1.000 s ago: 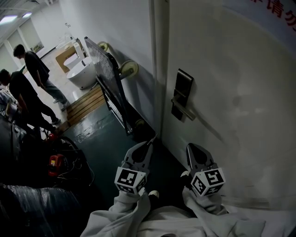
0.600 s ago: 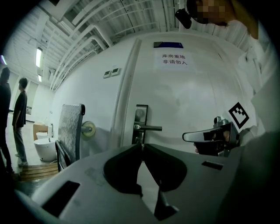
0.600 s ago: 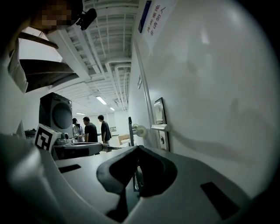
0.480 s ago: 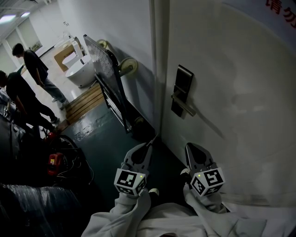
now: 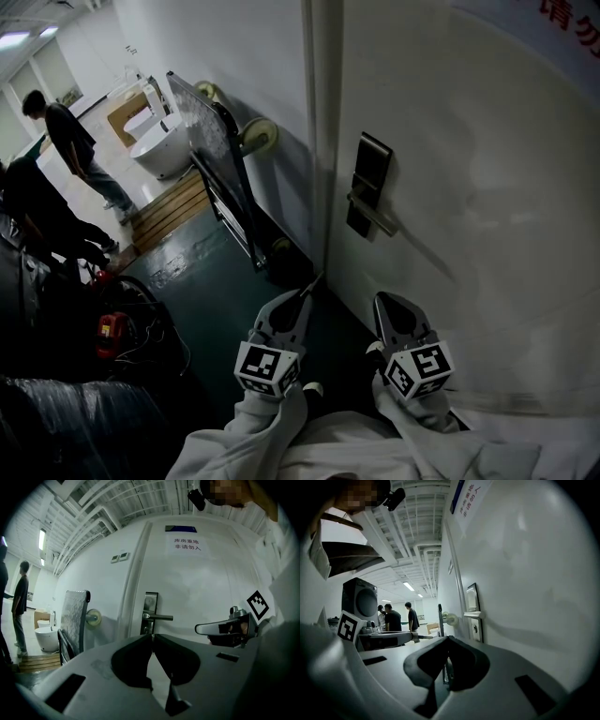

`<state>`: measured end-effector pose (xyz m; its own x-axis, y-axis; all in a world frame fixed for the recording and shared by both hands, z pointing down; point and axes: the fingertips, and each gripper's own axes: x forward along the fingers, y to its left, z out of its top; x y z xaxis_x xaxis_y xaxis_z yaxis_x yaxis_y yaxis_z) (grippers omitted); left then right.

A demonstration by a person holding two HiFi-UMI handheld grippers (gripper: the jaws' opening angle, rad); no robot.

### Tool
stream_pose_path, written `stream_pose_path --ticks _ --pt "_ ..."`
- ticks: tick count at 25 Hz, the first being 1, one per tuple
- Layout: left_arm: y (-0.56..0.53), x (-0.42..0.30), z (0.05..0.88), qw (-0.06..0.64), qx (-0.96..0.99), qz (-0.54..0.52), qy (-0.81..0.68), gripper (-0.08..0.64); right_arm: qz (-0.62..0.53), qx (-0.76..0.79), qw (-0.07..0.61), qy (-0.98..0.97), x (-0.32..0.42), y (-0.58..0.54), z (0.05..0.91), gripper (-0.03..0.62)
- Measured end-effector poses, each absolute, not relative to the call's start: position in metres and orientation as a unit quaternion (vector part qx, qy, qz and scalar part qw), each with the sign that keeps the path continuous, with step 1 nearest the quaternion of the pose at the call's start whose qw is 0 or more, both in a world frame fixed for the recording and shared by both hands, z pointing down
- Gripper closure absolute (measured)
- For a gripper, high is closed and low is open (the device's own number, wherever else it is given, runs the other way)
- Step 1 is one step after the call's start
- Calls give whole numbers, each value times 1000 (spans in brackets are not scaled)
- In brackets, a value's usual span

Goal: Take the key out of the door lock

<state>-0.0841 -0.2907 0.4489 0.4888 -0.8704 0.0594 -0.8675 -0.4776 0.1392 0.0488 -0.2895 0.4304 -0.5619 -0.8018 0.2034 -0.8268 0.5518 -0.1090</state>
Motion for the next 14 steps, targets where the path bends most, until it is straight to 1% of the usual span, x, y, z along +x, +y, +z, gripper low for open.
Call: stream_pose_path --ticks 14 --pt "-295 -83 452 87 857 -18 -507 534 106 455 74 -881 46 -289 438 541"
